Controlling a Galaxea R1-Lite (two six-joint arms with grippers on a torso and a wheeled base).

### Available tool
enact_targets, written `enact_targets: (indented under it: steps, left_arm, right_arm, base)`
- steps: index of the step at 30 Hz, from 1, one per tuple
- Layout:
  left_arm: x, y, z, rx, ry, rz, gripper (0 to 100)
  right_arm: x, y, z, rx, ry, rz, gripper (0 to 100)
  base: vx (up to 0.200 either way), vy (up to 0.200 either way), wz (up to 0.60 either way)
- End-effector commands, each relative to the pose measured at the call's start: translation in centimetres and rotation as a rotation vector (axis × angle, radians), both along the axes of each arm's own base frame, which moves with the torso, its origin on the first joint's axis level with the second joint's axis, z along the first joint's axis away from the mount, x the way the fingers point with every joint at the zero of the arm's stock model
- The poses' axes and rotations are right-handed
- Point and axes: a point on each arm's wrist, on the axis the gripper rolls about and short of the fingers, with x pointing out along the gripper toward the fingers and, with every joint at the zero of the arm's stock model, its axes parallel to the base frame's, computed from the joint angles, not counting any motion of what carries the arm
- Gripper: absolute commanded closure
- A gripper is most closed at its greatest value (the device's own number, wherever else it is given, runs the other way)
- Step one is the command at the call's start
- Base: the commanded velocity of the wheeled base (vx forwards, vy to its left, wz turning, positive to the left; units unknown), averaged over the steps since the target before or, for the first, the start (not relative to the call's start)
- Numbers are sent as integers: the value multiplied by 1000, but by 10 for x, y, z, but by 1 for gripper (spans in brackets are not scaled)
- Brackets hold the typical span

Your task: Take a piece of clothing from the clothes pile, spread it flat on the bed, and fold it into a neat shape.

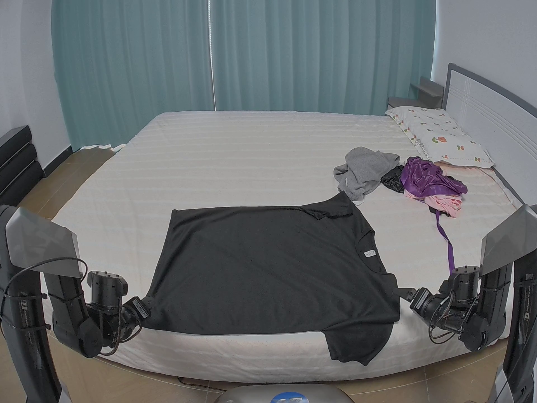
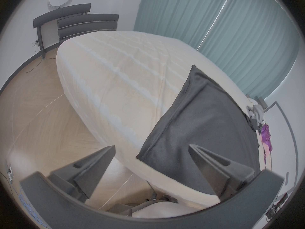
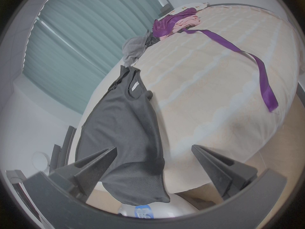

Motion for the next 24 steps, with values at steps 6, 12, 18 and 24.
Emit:
enact_targets:
  steps: [6,12,18,24]
  left_arm:
    - [1,1,22,-4,-88,9,0]
    - [5,1,22,-53,-109,54,0]
    - [6,2,21,-52,-103,61,0]
    - [6,2,21,-52,-105,61,0]
  right_arm:
    - [2,-9,20,35,-76,-56,0]
    - [2,-9,20,48,-71,-63,0]
    - [2,-7,19,51,-65,-58,0]
    - [2,-7,18,51,-62,-56,0]
  base:
    - [0,0,0]
    - [0,0,0]
    - [0,133,0]
    - [0,167,0]
